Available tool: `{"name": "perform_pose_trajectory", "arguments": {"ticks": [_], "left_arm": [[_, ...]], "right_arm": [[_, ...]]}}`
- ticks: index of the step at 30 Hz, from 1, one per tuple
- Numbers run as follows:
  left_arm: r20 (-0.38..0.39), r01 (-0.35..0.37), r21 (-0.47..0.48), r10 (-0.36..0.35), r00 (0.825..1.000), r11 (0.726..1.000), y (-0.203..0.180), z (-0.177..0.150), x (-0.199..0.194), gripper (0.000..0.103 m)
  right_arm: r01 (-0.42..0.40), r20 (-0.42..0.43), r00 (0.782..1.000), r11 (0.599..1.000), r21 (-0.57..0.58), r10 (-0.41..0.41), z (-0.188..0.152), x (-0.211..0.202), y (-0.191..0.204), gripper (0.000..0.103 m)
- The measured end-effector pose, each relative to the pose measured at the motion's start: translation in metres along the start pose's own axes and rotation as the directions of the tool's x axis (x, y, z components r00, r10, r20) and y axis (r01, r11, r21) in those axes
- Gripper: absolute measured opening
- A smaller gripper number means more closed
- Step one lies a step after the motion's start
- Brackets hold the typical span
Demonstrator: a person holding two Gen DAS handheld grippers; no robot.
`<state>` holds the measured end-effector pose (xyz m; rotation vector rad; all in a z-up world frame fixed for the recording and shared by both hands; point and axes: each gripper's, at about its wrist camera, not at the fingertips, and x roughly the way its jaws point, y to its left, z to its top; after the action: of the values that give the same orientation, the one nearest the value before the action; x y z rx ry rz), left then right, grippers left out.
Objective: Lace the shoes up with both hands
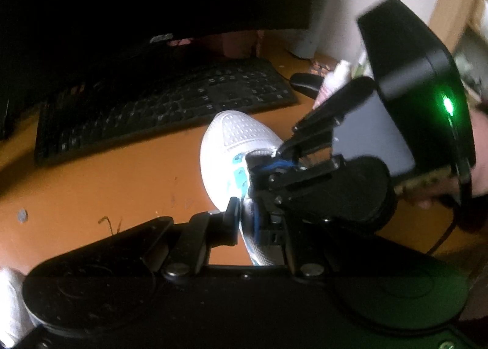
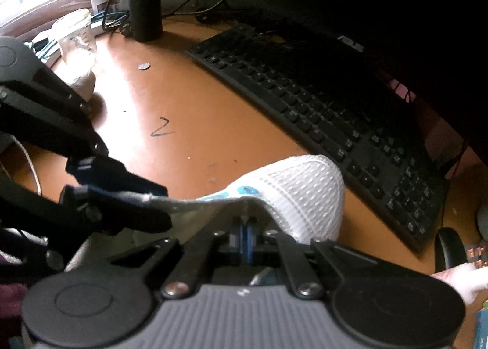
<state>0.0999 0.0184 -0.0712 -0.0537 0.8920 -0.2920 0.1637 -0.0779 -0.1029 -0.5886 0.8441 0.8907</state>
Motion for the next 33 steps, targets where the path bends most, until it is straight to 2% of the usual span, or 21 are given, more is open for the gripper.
{"name": "perform_pose_trajectory", "arguments": {"ticks": [4, 11, 18, 25, 33], "left_arm": [[-0.006, 0.008, -0.061, -0.008, 1.0, 0.998, 0.005, 0.002, 0.0, 0.007], [-0.008, 0.011, -0.062, -0.011, 1.0, 0.998, 0.001, 0.003, 0.0, 0.007], [-0.01, 0.004, -0.057, -0.005, 1.0, 0.998, 0.001, 0.002, 0.0, 0.006], [-0.01, 0.004, -0.059, -0.005, 1.0, 0.998, 0.001, 0.002, 0.0, 0.006], [-0.014, 0.004, -0.054, -0.005, 1.0, 0.999, 0.003, 0.001, 0.0, 0.007]], "right_arm": [[-0.003, 0.0, 1.0, 1.0, -0.01, 0.003, -0.002, -0.001, 0.002, 0.003], [-0.019, -0.003, 1.0, 1.0, -0.007, 0.019, -0.005, -0.011, 0.004, 0.003], [-0.043, -0.052, 0.998, 0.998, 0.053, 0.046, -0.001, -0.001, 0.002, 0.003], [-0.018, -0.012, 1.0, 0.994, 0.11, 0.02, -0.007, -0.005, 0.0, 0.003], [-0.007, 0.017, 1.0, 0.994, 0.111, 0.005, -0.01, -0.008, 0.001, 0.003]]}}
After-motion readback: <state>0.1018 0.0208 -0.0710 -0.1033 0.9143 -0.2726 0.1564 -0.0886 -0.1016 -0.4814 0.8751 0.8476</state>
